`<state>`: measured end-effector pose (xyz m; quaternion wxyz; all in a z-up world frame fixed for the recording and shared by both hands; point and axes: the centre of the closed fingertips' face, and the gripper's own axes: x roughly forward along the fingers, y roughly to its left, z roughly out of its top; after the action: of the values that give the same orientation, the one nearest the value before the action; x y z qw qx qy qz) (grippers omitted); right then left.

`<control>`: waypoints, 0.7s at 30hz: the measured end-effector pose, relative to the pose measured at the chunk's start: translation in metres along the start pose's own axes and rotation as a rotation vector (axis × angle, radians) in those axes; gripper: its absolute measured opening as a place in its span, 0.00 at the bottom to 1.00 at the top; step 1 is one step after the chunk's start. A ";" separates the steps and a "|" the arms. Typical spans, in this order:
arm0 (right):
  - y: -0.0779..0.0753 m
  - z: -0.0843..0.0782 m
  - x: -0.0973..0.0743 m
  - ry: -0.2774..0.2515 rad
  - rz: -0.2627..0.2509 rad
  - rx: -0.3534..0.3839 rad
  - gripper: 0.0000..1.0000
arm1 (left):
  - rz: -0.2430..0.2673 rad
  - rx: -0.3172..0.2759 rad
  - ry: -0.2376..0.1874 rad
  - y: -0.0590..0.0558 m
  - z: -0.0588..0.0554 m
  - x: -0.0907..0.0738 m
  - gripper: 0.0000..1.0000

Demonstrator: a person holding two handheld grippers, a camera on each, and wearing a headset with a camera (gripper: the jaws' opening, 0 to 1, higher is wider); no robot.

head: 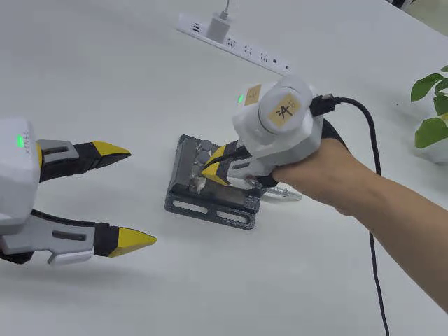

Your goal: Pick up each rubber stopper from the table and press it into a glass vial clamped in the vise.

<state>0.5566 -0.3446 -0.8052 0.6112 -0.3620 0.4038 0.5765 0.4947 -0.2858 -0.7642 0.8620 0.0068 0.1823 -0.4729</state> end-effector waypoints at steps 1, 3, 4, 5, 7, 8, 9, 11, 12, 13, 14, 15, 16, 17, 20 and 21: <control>0.000 0.000 0.000 0.006 0.001 -0.005 0.00 | 0.000 0.000 -0.002 0.000 0.000 0.000 0.68; 0.000 0.001 0.000 0.016 0.003 -0.018 0.00 | 0.000 0.000 0.000 0.000 0.000 0.000 0.68; 0.000 0.001 0.001 0.024 0.005 -0.024 0.00 | 0.000 0.000 -0.001 0.000 0.000 0.000 0.68; 0.000 0.001 0.001 0.030 0.007 -0.030 0.00 | 0.000 -0.001 -0.003 -0.001 0.000 0.000 0.68; 0.000 0.001 0.001 0.041 0.013 -0.033 0.00 | 0.001 -0.002 -0.003 0.000 -0.001 0.000 0.68; 0.000 0.001 0.001 0.045 0.015 -0.037 0.00 | 0.002 -0.002 -0.002 0.000 -0.001 0.000 0.67; 0.000 0.001 0.001 0.050 0.019 -0.042 0.00 | 0.003 -0.003 -0.003 0.000 -0.001 -0.001 0.67; -0.001 0.001 0.001 0.055 0.025 -0.034 0.00 | 0.004 -0.004 -0.007 0.000 0.000 -0.001 0.67; -0.001 0.000 0.001 0.057 0.025 -0.036 0.00 | 0.005 -0.004 -0.008 0.001 0.000 -0.001 0.67; -0.001 0.001 0.001 0.060 0.025 -0.038 0.00 | 0.006 -0.005 -0.008 0.001 0.000 -0.001 0.67; -0.001 0.000 0.001 0.063 0.025 -0.041 0.00 | 0.008 -0.006 -0.009 0.001 0.000 -0.001 0.67; -0.001 0.000 0.001 0.065 0.025 -0.044 0.00 | 0.008 -0.007 -0.011 0.001 0.000 -0.001 0.67; -0.001 0.000 0.001 0.066 0.025 -0.046 0.00 | 0.008 -0.008 -0.013 0.002 0.000 -0.001 0.67; -0.001 0.000 0.001 0.068 0.027 -0.047 0.00 | 0.008 -0.008 -0.015 0.002 0.001 -0.001 0.67; -0.002 0.001 0.001 0.073 0.035 -0.035 0.00 | 0.009 -0.007 -0.017 0.002 0.001 0.000 0.67; -0.002 0.001 0.001 0.076 0.039 -0.031 0.00 | 0.009 -0.008 -0.019 0.002 0.002 0.000 0.67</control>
<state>0.5585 -0.3432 -0.8062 0.5783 -0.3851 0.4245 0.5805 0.4966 -0.2848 -0.7630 0.8659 0.0000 0.1760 -0.4683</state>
